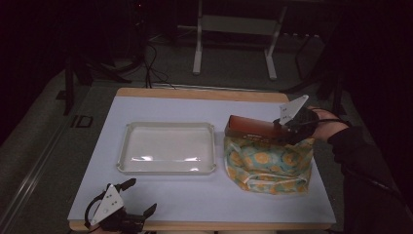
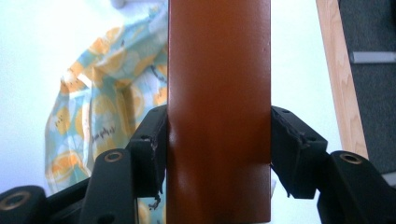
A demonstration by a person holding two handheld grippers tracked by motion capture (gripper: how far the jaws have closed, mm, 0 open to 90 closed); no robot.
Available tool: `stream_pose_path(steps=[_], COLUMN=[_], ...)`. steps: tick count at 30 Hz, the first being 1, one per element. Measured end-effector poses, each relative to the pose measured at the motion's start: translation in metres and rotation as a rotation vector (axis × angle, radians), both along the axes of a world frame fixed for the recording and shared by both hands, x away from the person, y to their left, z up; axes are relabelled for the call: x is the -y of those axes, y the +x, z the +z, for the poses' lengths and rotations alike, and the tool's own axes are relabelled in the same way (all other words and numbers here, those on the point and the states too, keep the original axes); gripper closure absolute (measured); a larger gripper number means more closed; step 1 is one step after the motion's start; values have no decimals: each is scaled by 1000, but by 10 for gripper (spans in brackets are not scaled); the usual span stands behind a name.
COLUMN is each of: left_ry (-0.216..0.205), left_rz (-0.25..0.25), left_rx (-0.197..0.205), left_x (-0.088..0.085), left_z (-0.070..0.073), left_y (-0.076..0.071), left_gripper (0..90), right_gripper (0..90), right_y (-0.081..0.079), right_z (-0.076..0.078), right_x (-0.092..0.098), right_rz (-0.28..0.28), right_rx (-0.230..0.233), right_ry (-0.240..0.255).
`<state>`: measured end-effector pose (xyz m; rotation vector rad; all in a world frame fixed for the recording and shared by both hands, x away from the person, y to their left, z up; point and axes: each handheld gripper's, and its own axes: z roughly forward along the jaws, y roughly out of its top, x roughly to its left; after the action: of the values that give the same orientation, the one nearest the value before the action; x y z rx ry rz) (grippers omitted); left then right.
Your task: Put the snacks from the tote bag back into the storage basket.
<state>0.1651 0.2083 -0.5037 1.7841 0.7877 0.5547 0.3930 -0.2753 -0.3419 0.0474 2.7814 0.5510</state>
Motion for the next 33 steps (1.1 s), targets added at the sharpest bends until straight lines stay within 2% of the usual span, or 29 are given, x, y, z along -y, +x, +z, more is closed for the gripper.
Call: stream_pose_path(steps=[8, 21, 33], left_ry=[-3, -1, 14], left_rz=[-10, -37, -59], left_rx=[-4, -7, -6], left_x=[1, 3, 5], left_z=[0, 0, -1], left_y=[0, -1, -1], left_gripper=[0, 0, 0], right_gripper=[431, 430, 430], right_y=[-1, -1, -1], right_z=[8, 11, 10], right_x=[-21, -58, -87], right_rz=[52, 124, 175], right_rx=[23, 44, 39], right_ry=[-5, -31, -26])
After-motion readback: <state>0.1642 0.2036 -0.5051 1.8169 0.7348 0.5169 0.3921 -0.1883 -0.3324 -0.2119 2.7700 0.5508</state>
